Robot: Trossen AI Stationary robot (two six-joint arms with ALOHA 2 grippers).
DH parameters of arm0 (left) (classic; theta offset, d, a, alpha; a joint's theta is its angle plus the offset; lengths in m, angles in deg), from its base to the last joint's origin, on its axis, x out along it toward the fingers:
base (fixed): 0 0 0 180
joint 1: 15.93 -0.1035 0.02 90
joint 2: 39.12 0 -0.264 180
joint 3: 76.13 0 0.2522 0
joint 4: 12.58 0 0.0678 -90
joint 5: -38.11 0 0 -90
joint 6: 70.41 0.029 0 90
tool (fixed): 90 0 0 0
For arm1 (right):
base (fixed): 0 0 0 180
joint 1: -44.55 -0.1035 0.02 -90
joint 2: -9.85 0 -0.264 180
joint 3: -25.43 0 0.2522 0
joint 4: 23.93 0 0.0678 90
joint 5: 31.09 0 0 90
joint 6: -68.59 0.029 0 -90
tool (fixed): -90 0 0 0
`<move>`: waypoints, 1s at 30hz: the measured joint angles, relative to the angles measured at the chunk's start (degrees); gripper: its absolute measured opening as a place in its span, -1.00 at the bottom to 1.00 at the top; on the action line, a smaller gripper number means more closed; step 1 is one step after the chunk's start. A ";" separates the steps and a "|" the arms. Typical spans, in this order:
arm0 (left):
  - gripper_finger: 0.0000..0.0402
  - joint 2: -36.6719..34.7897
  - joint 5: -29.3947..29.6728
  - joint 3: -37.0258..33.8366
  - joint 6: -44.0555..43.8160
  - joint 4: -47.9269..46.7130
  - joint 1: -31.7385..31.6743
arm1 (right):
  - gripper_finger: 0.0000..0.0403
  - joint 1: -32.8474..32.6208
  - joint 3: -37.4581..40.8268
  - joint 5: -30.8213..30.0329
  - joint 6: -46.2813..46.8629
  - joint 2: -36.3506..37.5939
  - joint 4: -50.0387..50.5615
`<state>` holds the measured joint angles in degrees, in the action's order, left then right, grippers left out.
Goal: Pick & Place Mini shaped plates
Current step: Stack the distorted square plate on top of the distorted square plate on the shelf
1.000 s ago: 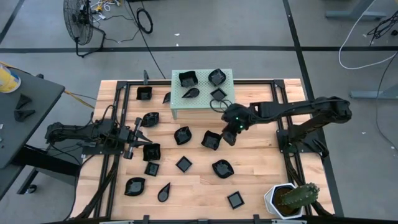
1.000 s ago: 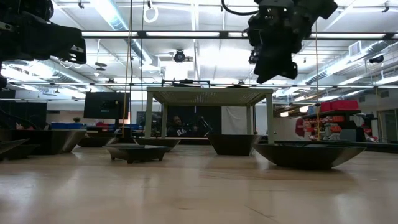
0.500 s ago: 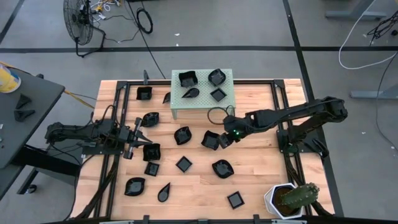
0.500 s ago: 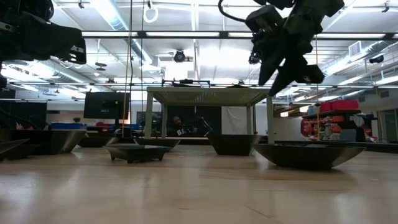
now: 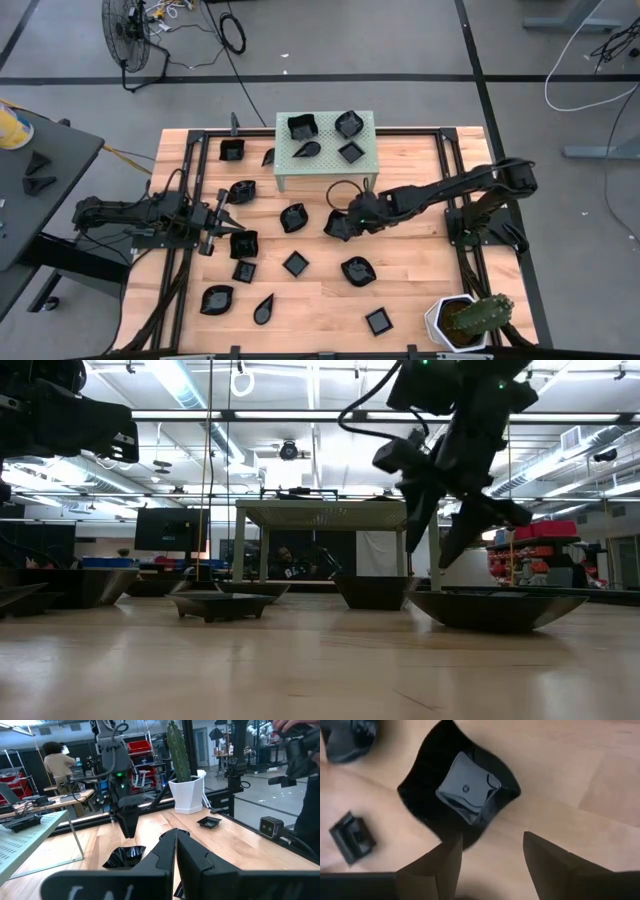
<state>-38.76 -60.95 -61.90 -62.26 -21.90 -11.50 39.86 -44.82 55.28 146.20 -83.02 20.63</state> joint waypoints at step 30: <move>-0.88 0.00 0.00 -0.01 0.00 0.00 0.00 | -0.52 -0.28 -0.02 -4.81 14.92 -7.44 -4.86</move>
<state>-38.76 -60.95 -61.92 -62.26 -21.90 -11.50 39.58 -44.84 50.47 161.12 -90.46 15.76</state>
